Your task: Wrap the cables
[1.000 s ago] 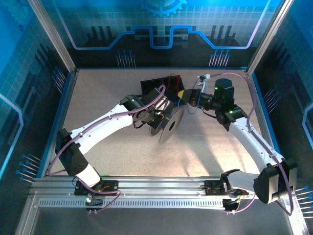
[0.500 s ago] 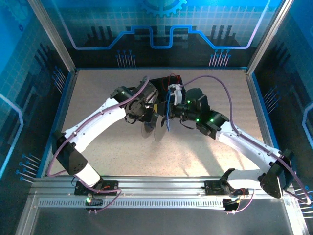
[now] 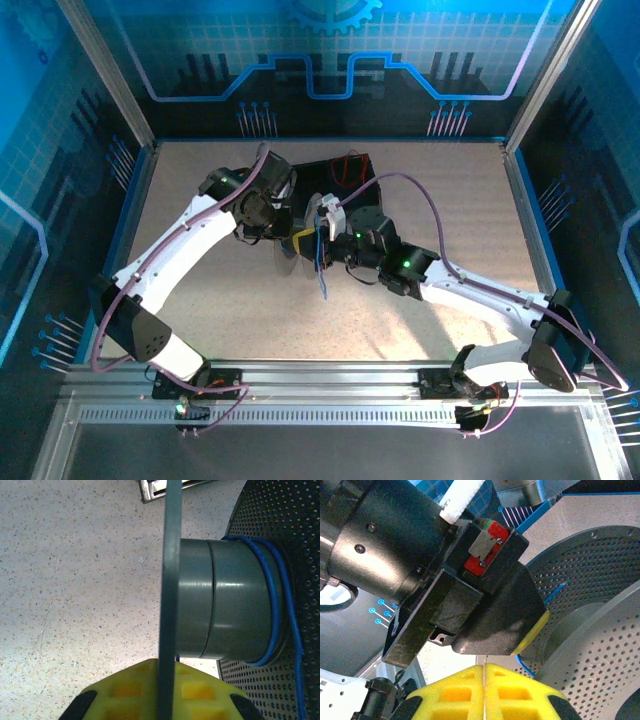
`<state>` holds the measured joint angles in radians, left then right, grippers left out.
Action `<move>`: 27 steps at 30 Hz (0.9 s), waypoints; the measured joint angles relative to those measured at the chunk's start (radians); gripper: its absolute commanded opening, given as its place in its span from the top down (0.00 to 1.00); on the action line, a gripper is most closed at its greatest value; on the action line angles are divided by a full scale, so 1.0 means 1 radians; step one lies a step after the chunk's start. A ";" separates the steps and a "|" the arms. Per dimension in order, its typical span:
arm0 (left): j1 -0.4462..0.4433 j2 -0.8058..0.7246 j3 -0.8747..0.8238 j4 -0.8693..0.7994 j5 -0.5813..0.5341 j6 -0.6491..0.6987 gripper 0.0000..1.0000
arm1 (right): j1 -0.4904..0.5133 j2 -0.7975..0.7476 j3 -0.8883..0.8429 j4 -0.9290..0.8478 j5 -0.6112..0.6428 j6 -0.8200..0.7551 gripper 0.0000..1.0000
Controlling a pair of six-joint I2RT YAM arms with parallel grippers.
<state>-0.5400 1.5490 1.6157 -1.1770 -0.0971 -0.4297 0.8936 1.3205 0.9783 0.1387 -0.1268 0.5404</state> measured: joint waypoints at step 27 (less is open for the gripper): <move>0.038 -0.060 -0.076 0.234 -0.101 -0.016 1.00 | -0.102 -0.175 -0.026 -0.126 -0.196 -0.016 0.35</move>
<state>-0.5018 1.4895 1.5402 -0.9428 -0.1986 -0.4461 0.7918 1.1454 0.9520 0.0128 -0.3229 0.5247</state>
